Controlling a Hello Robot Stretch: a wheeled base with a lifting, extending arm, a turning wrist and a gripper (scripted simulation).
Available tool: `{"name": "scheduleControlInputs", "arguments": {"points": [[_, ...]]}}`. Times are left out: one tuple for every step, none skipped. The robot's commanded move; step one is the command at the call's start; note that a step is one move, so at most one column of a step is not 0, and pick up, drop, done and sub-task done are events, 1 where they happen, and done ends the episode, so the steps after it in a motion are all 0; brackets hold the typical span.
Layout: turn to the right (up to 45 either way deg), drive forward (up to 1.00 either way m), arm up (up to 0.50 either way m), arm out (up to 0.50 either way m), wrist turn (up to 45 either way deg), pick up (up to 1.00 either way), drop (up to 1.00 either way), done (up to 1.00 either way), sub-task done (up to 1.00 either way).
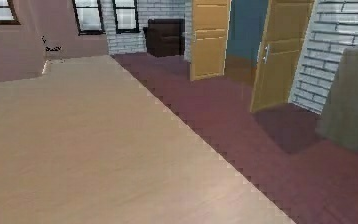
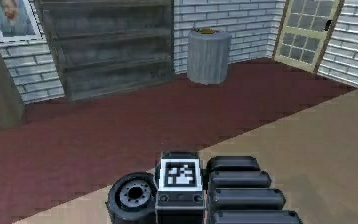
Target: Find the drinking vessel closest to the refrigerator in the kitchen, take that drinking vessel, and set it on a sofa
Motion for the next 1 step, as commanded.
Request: {"name": "scheduleControlInputs", "arguments": {"points": [[0.0,1.0,0.0,0.0,0.0,0.0,0.0,0.0,0.0]]}}
